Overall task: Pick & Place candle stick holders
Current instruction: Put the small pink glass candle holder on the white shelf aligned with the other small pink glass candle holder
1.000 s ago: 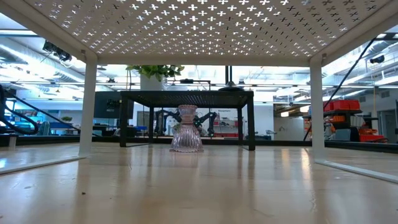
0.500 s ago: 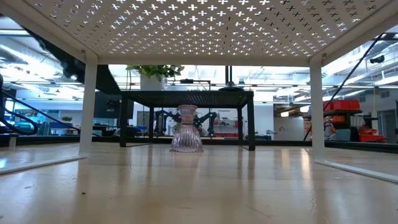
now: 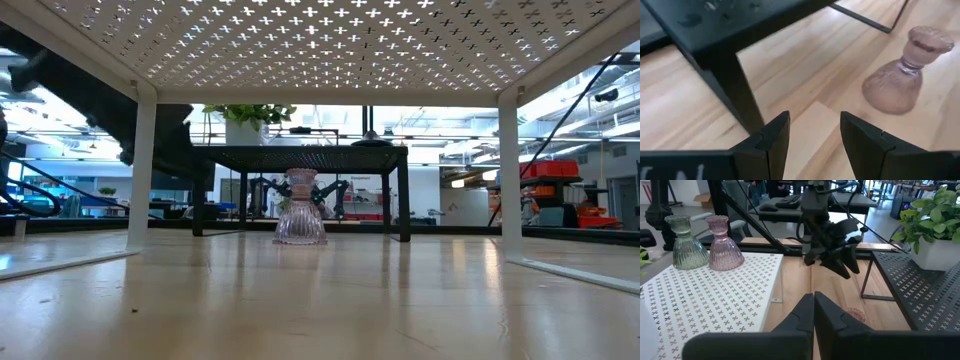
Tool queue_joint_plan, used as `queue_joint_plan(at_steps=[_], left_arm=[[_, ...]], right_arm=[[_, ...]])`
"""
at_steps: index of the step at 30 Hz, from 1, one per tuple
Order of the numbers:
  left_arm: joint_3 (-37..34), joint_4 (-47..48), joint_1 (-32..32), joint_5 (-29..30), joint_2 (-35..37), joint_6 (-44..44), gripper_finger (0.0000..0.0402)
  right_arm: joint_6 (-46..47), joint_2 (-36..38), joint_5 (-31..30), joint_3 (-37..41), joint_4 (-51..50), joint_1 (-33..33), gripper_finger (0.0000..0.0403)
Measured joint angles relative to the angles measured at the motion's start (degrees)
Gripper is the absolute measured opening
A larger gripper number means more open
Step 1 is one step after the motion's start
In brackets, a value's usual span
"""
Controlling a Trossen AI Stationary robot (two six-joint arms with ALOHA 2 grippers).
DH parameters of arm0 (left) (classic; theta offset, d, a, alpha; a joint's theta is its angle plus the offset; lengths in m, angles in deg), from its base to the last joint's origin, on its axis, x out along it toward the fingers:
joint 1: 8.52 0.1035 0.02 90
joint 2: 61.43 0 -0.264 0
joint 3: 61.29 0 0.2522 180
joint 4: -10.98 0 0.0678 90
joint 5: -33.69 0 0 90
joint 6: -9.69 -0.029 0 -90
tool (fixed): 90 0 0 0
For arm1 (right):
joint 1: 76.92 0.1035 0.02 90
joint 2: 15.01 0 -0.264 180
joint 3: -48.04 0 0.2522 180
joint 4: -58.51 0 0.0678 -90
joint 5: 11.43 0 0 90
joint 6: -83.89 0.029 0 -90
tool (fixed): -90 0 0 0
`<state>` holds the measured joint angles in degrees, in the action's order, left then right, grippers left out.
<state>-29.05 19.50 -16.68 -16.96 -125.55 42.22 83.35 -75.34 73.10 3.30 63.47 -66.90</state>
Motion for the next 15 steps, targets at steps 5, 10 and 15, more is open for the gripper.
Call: queue_joint_plan(at_steps=[5, 10, 15], left_arm=[[-1.3, -8.5, 2.1, -6.4, 0.0, -6.7, 0.0177], [-1.4, -14.1, 3.6, -10.6, -2.3, -11.1, 0.0177], [-1.3, -22.6, 4.6, -15.7, -9.5, -15.0, 0.0177]], right_arm=[[-0.4, 0.0, 0.0, 0.0, 0.0, 0.0, 0.0009], [-0.4, 0.0, 0.0, 0.0, 0.0, 0.0, 0.0009], [-0.5, 0.0, -0.1, 0.0, 0.1, 0.0, 0.0009]])
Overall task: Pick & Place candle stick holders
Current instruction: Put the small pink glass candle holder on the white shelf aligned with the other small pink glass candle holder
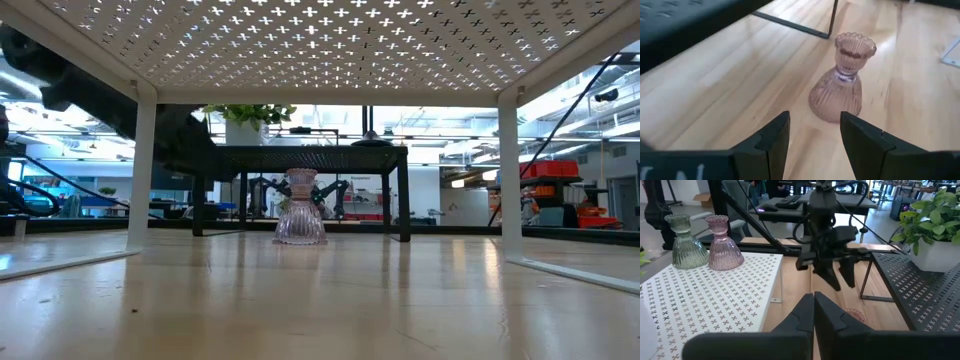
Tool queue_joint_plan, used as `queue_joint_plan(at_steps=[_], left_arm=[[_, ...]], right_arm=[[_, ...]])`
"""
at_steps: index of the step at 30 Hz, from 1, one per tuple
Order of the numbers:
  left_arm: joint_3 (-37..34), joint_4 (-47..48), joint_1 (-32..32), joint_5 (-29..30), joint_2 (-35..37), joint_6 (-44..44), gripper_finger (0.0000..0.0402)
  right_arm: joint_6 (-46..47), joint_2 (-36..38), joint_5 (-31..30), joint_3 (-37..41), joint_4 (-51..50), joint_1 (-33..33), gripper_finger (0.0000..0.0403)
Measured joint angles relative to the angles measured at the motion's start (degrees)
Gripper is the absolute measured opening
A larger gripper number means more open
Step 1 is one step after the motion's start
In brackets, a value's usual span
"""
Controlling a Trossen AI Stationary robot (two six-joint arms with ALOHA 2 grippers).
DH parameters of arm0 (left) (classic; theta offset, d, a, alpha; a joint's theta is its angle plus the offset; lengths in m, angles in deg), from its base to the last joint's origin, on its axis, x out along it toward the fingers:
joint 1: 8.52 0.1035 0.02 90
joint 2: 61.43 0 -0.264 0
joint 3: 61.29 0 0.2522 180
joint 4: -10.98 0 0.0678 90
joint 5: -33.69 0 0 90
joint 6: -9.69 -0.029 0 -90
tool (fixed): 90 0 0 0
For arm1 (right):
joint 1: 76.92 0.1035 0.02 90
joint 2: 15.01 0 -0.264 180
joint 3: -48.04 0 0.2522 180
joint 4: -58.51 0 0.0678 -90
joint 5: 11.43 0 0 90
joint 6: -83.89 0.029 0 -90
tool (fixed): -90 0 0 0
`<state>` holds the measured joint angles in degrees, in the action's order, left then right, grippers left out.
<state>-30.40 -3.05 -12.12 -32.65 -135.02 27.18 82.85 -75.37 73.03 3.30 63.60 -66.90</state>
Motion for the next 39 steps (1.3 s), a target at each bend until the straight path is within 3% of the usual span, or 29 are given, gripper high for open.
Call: queue_joint_plan(at_steps=[10, 17, 39], left_arm=[[2.0, -12.4, 2.7, -5.2, -12.2, -1.5, 0.0177], [6.8, -12.6, 3.2, -7.1, -17.9, -4.9, 0.0177], [9.2, -16.4, 3.5, -8.9, -19.1, -4.9, 0.0177]], right_arm=[[0.4, 0.0, 0.0, 0.0, -0.2, 0.0, 0.0009], [0.3, 0.0, 0.1, 0.0, -0.4, 0.0, 0.0009], [-0.5, 0.0, 0.4, 0.0, -1.9, 0.0, 0.0009]])
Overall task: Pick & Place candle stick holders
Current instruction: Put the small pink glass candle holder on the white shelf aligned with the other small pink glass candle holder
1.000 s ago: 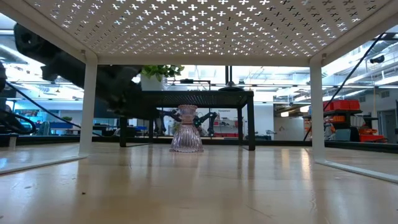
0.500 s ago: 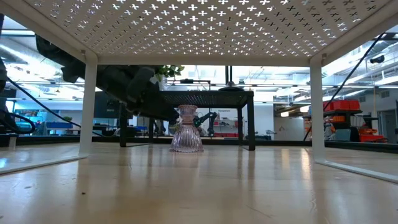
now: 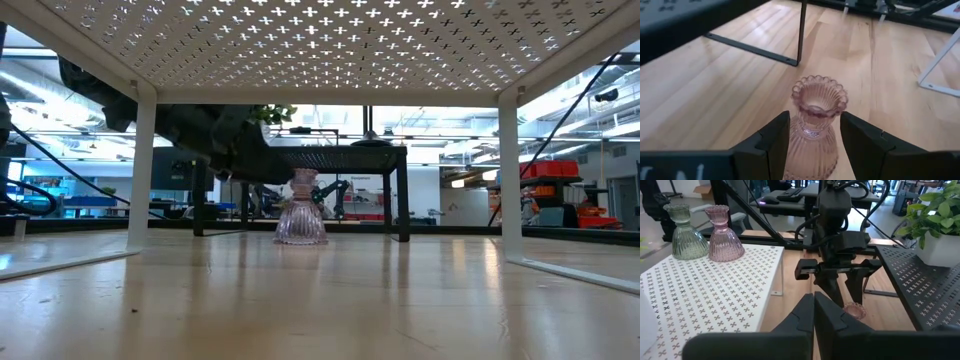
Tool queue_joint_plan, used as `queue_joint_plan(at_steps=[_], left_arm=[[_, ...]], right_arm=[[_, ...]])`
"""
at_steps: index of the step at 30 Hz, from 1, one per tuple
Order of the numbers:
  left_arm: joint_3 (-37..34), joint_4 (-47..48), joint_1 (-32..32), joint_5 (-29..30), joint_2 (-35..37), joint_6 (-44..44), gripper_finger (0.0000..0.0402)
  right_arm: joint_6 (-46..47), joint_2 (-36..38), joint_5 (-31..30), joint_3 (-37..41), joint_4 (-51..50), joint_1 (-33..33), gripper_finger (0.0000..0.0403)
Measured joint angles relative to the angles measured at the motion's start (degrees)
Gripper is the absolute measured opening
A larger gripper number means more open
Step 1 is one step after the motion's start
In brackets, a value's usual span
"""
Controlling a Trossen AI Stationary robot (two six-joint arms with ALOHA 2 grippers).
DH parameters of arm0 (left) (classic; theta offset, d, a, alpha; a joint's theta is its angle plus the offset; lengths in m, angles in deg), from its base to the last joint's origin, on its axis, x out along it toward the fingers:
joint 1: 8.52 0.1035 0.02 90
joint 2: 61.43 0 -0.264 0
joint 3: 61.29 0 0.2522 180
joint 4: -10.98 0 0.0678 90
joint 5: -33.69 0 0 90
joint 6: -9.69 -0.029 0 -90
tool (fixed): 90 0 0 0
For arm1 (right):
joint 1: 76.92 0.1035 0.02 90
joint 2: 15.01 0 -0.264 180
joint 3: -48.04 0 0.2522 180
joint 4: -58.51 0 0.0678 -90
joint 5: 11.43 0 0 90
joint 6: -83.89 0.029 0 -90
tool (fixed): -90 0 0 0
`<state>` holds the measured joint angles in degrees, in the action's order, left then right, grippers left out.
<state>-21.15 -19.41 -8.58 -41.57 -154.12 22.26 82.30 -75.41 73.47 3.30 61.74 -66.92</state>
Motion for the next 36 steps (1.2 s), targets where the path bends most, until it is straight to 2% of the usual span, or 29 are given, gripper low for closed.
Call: queue_joint_plan(at_steps=[12, 22, 33, 36], left_arm=[[0.1, -0.7, -0.1, -0.2, -0.5, 0.5, 0.0177], [5.9, -2.7, 0.2, 0.5, -10.1, -2.1, 0.0177], [7.6, -2.2, 0.3, -0.2, -10.4, -2.8, 0.0176], [7.6, -2.1, 0.3, -1.0, -10.4, -2.5, 0.0165]], right_arm=[[-0.4, 0.0, 0.0, 0.0, 0.1, 0.0, 0.0009], [-0.1, 0.0, 0.0, 0.0, 0.2, 0.0, 0.0009], [-0.4, 0.0, 0.0, 0.0, -0.4, 0.0, 0.0009], [-0.4, 0.0, 0.0, 0.0, -0.4, 0.0, 0.0009]])
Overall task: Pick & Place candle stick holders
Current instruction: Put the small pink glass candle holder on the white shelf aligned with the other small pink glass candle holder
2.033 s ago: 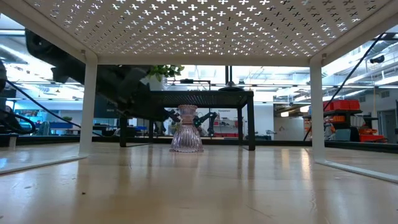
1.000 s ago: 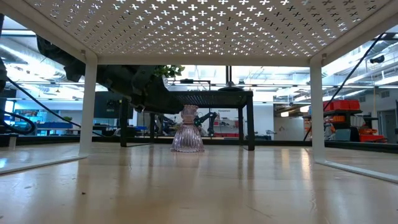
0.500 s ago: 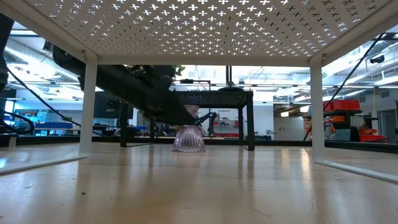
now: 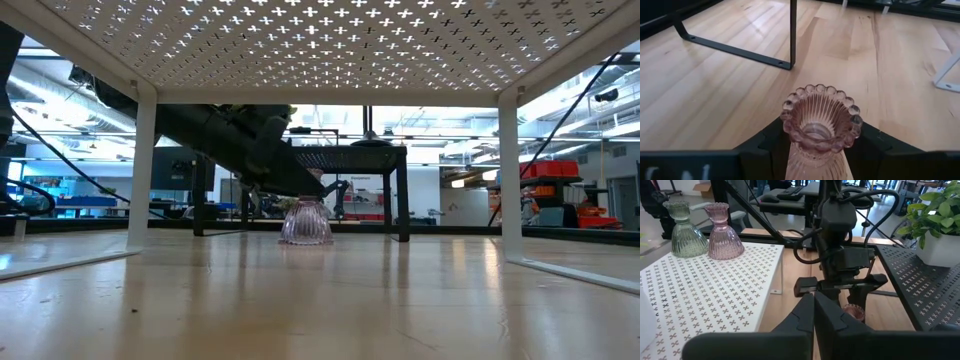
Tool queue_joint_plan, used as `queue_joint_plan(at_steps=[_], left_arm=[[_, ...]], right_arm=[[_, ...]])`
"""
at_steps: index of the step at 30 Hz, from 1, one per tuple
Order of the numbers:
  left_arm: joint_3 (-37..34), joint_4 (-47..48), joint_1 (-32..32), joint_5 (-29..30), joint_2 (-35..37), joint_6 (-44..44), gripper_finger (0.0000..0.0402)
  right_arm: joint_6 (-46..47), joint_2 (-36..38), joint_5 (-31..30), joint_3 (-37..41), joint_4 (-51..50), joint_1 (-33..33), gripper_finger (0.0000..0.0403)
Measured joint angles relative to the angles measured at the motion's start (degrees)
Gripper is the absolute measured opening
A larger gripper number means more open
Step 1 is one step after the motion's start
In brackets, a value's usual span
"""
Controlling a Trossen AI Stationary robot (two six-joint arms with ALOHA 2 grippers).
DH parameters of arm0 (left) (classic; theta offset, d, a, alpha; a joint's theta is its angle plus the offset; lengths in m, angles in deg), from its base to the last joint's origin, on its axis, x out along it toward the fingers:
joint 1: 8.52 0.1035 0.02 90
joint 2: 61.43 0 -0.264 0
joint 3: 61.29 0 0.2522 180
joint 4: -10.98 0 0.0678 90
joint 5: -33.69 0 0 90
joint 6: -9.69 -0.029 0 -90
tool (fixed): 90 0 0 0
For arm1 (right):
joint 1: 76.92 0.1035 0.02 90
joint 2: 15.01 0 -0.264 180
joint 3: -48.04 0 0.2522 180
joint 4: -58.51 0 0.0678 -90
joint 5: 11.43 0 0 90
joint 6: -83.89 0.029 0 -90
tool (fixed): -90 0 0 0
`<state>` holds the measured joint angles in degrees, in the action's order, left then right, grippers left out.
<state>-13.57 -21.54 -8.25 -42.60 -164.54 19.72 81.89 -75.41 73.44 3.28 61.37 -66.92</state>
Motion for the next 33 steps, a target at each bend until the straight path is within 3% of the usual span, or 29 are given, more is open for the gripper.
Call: queue_joint_plan(at_steps=[4, 17, 24, 33], left_arm=[[0.0, 0.0, 0.0, 0.0, 0.0, 0.1, 0.0137], [-0.1, -0.2, -0.4, 0.0, 0.8, 0.3, 0.0137], [-0.1, 0.8, -1.0, 0.0, 5.6, 0.0, 0.0137], [-0.1, 10.1, -2.9, 0.8, 15.6, -0.2, 0.0137]], right_arm=[[0.0, 0.0, 0.0, 0.0, 0.0, 0.0, 0.0009], [0.0, 0.0, 0.0, 0.0, -0.1, 0.0, 0.0009], [0.0, 0.0, 0.0, 0.0, -0.5, 0.0, 0.0009], [0.0, 0.0, 0.0, 0.0, -0.6, 0.0, 0.0009]])
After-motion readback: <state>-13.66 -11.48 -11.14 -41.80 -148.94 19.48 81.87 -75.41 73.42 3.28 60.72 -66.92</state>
